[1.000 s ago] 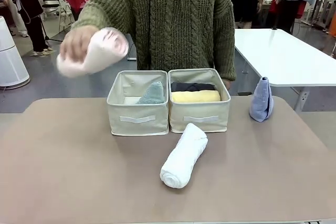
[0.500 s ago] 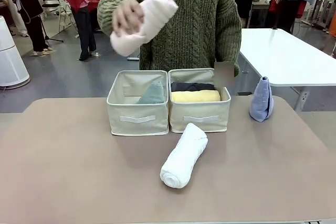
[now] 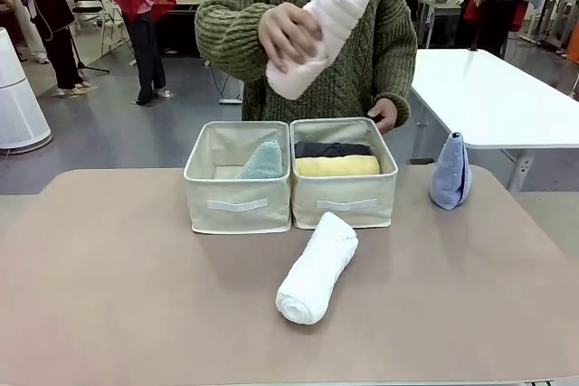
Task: Sort the towels based on their folding style.
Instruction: Pick up another triangle-folded towel from the table and place it in the left Fabric basket.
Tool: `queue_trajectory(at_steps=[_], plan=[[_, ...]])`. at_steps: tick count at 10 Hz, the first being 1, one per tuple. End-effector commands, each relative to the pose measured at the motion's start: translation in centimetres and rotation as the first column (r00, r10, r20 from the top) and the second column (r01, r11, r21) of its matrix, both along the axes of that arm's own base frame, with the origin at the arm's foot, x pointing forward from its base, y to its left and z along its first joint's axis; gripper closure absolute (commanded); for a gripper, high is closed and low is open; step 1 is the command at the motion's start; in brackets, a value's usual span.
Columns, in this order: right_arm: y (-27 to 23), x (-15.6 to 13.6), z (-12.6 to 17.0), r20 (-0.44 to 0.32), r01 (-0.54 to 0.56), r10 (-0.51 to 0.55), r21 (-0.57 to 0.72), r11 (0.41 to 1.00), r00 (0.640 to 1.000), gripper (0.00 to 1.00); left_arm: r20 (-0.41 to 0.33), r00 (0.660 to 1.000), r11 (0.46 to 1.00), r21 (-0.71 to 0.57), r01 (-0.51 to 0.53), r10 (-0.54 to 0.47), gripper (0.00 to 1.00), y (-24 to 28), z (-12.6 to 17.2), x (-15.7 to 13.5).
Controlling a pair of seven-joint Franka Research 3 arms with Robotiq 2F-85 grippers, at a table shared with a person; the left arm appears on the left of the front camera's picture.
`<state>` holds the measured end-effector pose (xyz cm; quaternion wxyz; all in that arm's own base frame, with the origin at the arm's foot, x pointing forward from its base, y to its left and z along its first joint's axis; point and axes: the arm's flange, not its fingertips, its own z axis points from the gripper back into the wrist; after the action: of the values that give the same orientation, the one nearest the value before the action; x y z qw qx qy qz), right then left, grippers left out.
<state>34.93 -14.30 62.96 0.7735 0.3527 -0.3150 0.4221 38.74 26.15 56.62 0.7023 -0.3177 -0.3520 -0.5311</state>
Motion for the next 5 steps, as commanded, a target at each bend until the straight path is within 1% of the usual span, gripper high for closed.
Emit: queue_trajectory(at_steps=[1, 2, 3, 4, 5], plan=[[3.6, 2.8, 0.0, -0.138, 0.024, -0.048, -0.172, 0.985, 0.989, 0.0, 0.004, 1.0, 1.0, -0.015, -0.001, 0.001, 0.0, 0.0, -0.1, -0.3], [4.9, 4.6, -0.3, -0.173, 0.046, -0.088, -0.232, 0.972, 0.981, 0.0, 0.004, 1.0, 1.0, -0.015, -0.001, 0.001, 0.0, 0.0, -0.1, -0.3], [5.9, 6.0, -1.0, -0.189, 0.068, -0.121, -0.264, 0.962, 0.975, 0.0, 0.004, 1.0, 1.0, -0.015, -0.001, 0.001, 0.0, 0.0, -0.1, -0.3], [6.7, 6.2, -1.7, -0.202, 0.047, -0.106, -0.276, 0.96, 0.974, 0.0, 0.004, 1.0, 1.0, -0.015, -0.001, 0.001, 0.0, 0.0, -0.1, -0.3], [7.2, 5.7, -1.8, -0.222, -0.003, -0.063, -0.284, 0.959, 0.973, 0.0, 0.004, 1.0, 1.0, -0.015, -0.001, 0.001, 0.0, 0.0, -0.1, -0.3]])
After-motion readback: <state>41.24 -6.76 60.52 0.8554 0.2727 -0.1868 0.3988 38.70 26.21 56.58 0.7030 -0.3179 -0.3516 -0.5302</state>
